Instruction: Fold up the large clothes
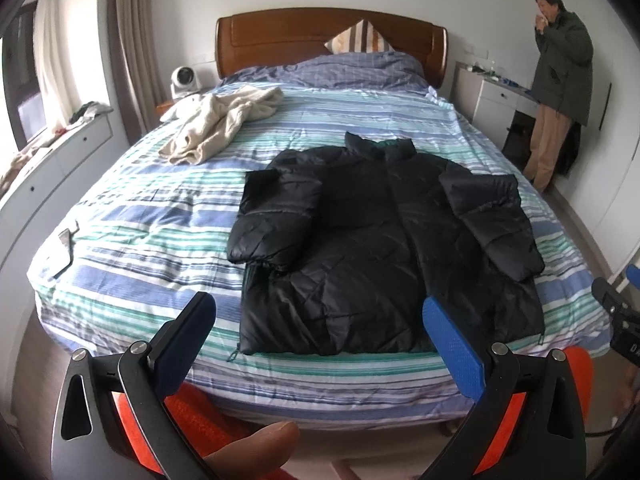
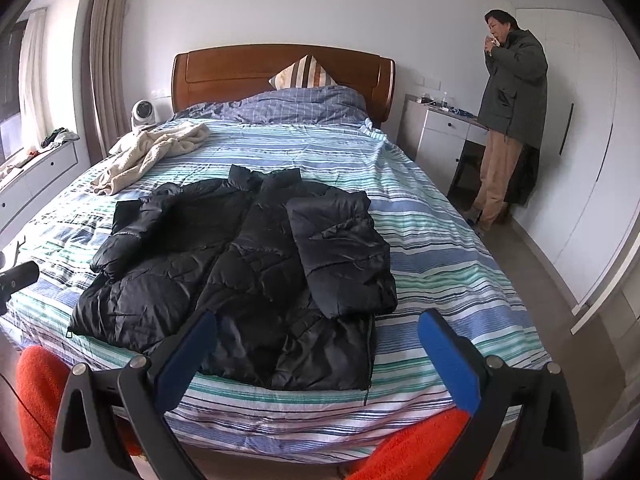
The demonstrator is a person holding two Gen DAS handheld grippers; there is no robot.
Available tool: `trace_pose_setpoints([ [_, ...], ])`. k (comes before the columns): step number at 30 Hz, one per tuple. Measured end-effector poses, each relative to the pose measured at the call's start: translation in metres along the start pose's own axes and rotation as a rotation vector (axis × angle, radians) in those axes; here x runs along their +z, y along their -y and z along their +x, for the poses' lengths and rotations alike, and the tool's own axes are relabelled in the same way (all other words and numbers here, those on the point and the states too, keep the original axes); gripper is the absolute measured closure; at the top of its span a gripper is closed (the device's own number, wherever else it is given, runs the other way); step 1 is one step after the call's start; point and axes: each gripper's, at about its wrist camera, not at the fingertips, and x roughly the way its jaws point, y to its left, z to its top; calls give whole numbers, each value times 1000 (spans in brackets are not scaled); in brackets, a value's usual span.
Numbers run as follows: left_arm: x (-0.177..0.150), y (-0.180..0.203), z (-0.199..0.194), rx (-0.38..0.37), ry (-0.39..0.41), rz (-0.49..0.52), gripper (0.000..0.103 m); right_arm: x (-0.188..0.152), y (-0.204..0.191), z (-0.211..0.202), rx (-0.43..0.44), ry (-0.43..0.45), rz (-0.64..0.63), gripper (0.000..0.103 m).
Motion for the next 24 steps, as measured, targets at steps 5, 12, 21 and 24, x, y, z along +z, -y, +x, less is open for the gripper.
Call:
trace_pose_setpoints([
  [5, -2, -2, 0, 0, -2, -5, 0, 0, 1, -2, 5, 3, 7, 0],
  [12, -3, -1, -2, -1, -2, -4, 0, 1, -7, -5, 22, 9, -17, 0],
  [21, -1, 7, -3, -3, -1, 19, 0, 1, -10, -2, 23, -11, -25, 0],
  [24, 0, 9, -1, -4, -5, 28, 0, 1, -10, -1, 18, -12, -27, 0],
])
